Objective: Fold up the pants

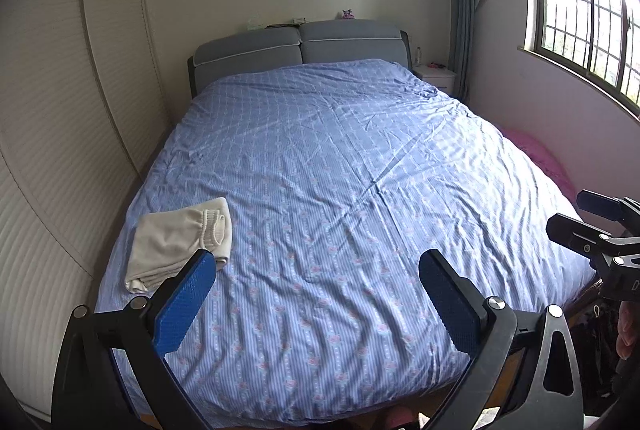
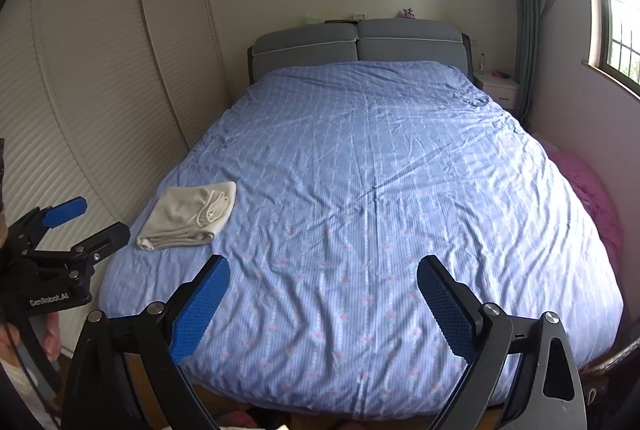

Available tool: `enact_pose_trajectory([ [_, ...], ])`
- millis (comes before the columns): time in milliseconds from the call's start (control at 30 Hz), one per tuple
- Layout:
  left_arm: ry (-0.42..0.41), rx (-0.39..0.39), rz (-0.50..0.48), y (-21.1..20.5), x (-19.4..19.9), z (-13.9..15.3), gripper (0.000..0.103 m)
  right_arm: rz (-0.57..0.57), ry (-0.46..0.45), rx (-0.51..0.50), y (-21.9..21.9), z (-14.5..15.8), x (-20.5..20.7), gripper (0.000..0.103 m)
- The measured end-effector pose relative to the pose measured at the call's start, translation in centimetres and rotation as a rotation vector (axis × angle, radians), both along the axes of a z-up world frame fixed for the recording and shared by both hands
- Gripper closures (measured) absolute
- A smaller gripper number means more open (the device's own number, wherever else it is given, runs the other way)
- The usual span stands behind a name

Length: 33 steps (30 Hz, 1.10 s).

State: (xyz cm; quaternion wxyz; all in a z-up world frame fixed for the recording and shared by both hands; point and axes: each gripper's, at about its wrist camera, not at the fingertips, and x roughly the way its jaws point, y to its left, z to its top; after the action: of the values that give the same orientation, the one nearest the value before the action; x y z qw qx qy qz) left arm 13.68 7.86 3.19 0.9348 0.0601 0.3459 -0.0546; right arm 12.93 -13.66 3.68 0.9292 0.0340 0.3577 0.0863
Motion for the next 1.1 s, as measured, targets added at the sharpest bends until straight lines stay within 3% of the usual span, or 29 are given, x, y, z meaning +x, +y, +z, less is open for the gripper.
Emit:
enact_pose_trajectory([
  [400,-0.026,-0.044,-0.042,-3.7,-1.5,1.7,0.0,-0.042,-0.031,-0.003,-4.5,1.1,-2.3,0.008],
  [1100,0.001,-0.097,-0.07,-5.2,-0.6,1.6,0.0,-0.069,-0.044,-0.007,-6.4,1.6,-2.7,0.008],
])
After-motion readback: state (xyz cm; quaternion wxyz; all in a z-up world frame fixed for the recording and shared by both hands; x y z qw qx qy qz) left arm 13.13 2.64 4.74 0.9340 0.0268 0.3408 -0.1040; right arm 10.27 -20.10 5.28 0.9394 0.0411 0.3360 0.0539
